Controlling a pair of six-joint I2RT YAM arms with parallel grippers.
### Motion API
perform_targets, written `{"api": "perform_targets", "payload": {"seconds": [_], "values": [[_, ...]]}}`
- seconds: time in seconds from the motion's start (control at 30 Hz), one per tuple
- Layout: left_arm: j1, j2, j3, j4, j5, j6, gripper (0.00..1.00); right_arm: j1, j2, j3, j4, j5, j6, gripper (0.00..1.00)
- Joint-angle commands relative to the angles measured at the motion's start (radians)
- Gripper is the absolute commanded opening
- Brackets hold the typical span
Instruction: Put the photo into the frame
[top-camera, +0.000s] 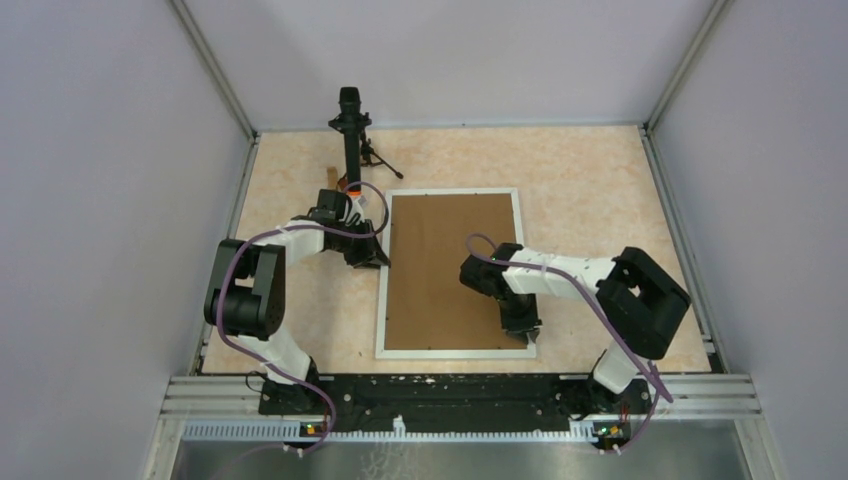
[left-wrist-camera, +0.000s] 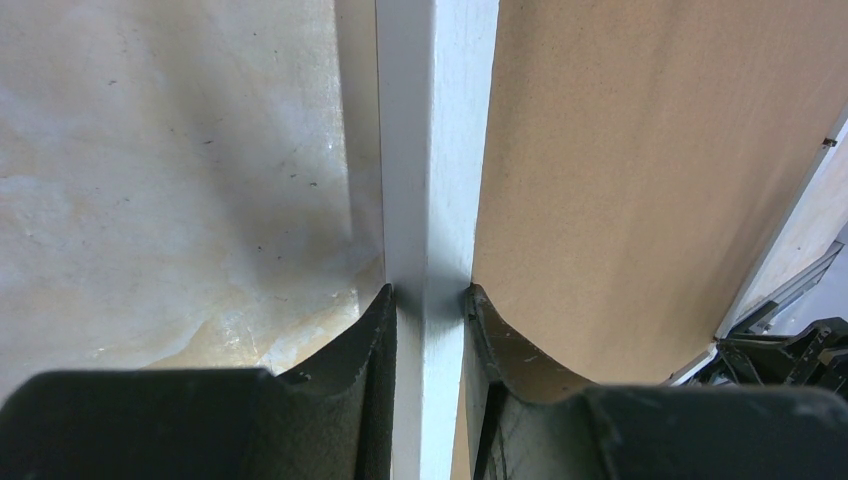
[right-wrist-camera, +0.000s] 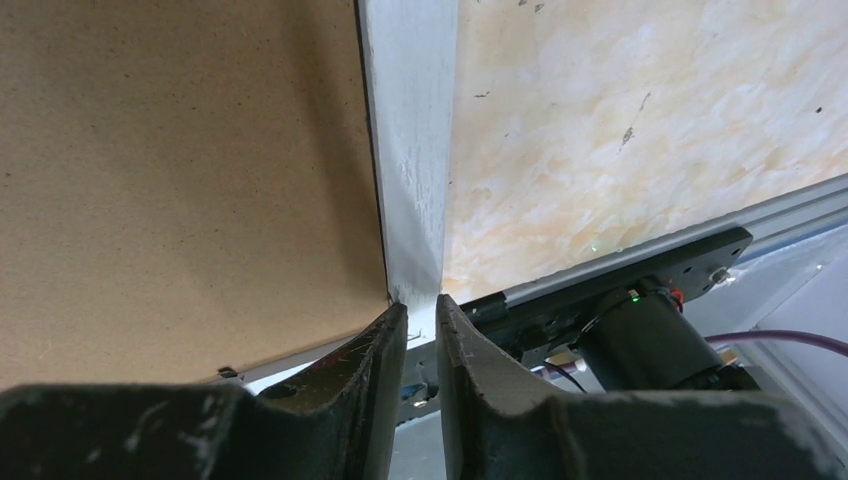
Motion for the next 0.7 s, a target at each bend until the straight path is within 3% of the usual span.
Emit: {"api": "perform_targets", "payload": {"seconds": [0.0, 0.2, 0.43, 0.67], "values": [[0.02, 0.08, -0.083, -0.177, -0.226, 0.045, 0.0, -0.014, 0.057, -0.052, 0.549, -0.052, 0.118, 0.24], [0.019, 0.072, -0.086, -0.175, -0.221, 0.047, 0.0, -0.103, 0.001, -0.187, 0.772, -0.216, 0.109, 0.25], [0.014, 0.065, -0.091, -0.177, -0.223, 0.047, 0.0, -0.132, -0.053, -0.342, 0.897, -0.27, 0.071, 0.31], [0.011, 0.068, -0.089, -0.176, -0.222, 0.046, 0.0, -0.155, -0.066, -0.41, 0.966, -0.279, 0.064, 0.45]]}}
